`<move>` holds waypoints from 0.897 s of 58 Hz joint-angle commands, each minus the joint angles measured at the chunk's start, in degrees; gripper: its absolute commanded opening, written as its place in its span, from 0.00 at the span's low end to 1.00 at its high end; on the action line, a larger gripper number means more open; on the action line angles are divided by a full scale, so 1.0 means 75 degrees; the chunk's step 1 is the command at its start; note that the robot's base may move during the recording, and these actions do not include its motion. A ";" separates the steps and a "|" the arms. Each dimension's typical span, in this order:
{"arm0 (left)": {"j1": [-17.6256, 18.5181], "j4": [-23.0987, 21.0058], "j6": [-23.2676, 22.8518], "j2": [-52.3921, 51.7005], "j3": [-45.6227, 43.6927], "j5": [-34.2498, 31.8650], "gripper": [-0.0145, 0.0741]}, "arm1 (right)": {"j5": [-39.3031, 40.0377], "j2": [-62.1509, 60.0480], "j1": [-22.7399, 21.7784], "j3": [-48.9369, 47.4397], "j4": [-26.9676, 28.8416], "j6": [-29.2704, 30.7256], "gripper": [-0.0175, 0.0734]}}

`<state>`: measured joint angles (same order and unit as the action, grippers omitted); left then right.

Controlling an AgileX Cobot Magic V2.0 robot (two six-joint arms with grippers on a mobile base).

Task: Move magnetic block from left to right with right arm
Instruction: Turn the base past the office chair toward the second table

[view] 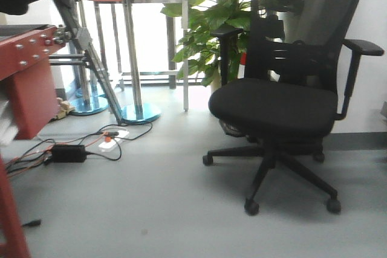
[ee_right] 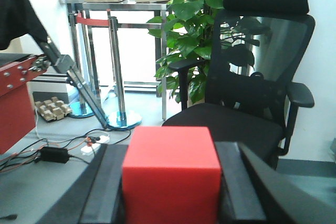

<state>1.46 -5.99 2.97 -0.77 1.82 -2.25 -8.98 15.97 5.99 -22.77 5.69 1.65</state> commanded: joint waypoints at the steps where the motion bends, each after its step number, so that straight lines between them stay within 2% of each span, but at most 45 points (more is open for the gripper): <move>1: -0.0009 -0.0036 0.0002 -0.0066 0.0059 -0.0662 0.02 | 0.0671 0.0072 -0.0053 -0.0250 0.0015 0.0080 0.50; 52: -0.0009 -0.0036 0.0002 -0.0066 0.0059 -0.0662 0.02 | 0.0670 0.0079 -0.0053 -0.0250 0.0015 0.0080 0.50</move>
<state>1.46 -5.99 2.97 -0.77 1.82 -2.25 -8.98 15.97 5.99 -22.77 5.69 1.65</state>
